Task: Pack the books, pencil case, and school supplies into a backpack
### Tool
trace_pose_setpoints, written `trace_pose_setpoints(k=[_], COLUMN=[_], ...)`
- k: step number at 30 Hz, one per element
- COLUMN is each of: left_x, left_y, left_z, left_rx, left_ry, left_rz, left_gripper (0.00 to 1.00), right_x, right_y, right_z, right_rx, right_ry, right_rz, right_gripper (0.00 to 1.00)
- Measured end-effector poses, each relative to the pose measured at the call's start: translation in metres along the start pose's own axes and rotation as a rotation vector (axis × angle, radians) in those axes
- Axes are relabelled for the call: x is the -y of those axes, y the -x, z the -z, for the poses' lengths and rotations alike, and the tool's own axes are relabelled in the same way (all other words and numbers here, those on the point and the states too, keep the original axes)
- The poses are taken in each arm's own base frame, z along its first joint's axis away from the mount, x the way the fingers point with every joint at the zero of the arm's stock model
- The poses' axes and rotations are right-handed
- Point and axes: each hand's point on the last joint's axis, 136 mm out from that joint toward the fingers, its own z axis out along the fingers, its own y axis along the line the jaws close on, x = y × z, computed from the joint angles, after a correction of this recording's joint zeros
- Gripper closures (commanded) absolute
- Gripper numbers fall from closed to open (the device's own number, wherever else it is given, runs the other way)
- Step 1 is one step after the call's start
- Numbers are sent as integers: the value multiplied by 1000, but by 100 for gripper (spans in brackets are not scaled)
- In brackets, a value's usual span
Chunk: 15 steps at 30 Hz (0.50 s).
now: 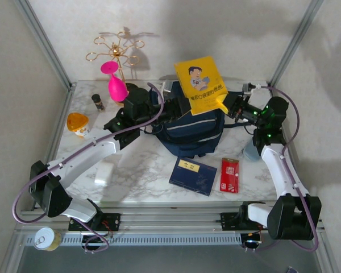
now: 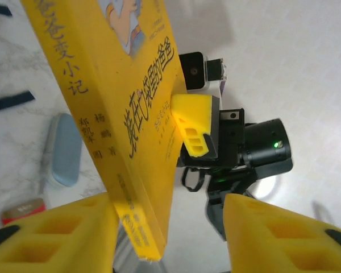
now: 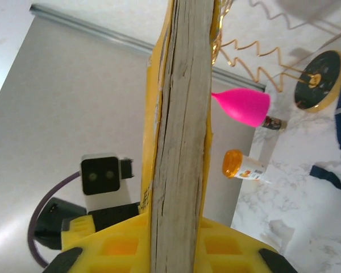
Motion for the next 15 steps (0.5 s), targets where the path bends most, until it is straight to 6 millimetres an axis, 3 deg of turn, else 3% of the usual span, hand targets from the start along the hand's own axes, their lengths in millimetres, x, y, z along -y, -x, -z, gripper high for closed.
trace_pose_setpoints(k=[4,7,11,15], left_x=[-22,-45,-96,-160], left_y=[8,7,-18,-59], left_z=[5,9,-5,-33], left_rx=[30,14,-125,-351], left_ry=[124,256,392,485], left_rz=[-127,-277,-451,-560], left_gripper=[32,28,28,28], right_x=[24,49,82,111], right_y=[21,32,37,35], right_z=[20,53,102,130], right_rx=[114,226,362,422], right_ry=[-163,-302,-466,-594], right_rz=[1,-18,-53,-84], right_gripper=[100,100,100,100])
